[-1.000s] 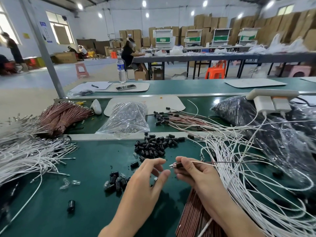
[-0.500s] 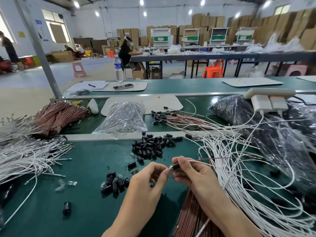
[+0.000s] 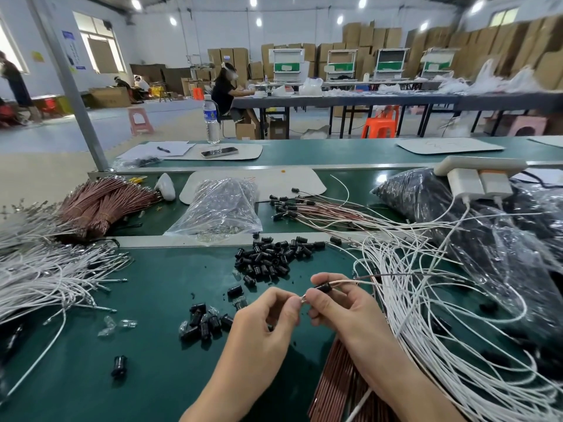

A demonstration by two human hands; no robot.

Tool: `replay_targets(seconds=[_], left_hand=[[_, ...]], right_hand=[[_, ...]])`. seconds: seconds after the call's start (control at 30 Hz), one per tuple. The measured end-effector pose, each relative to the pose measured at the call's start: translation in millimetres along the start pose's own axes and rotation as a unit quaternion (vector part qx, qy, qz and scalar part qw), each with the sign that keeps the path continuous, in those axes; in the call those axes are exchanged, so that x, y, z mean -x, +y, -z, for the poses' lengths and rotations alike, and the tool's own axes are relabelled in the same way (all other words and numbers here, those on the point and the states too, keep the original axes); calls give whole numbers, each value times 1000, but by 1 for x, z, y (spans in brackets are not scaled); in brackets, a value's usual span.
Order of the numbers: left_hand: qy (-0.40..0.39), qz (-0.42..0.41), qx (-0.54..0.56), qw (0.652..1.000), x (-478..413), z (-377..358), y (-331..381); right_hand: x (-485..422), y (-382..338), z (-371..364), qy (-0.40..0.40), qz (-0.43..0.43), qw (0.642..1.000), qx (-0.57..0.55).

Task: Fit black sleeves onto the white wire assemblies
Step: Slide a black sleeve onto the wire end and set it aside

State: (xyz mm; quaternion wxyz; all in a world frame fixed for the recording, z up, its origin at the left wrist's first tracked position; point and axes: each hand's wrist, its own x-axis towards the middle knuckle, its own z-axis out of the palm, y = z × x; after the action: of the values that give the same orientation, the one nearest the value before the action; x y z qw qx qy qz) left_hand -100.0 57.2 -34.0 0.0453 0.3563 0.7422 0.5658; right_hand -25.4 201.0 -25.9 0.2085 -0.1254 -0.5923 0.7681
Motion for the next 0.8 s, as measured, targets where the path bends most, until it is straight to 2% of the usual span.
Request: replay_targets(seconds=[0.5,0.8], left_hand=[[-2,29,10,1000,0,2,2],[-3,-4,-17,1000,1,0,-2]], right_hand=[[0,2,2,-3,18,996,84],[-1,3,1,3,15,996,83]])
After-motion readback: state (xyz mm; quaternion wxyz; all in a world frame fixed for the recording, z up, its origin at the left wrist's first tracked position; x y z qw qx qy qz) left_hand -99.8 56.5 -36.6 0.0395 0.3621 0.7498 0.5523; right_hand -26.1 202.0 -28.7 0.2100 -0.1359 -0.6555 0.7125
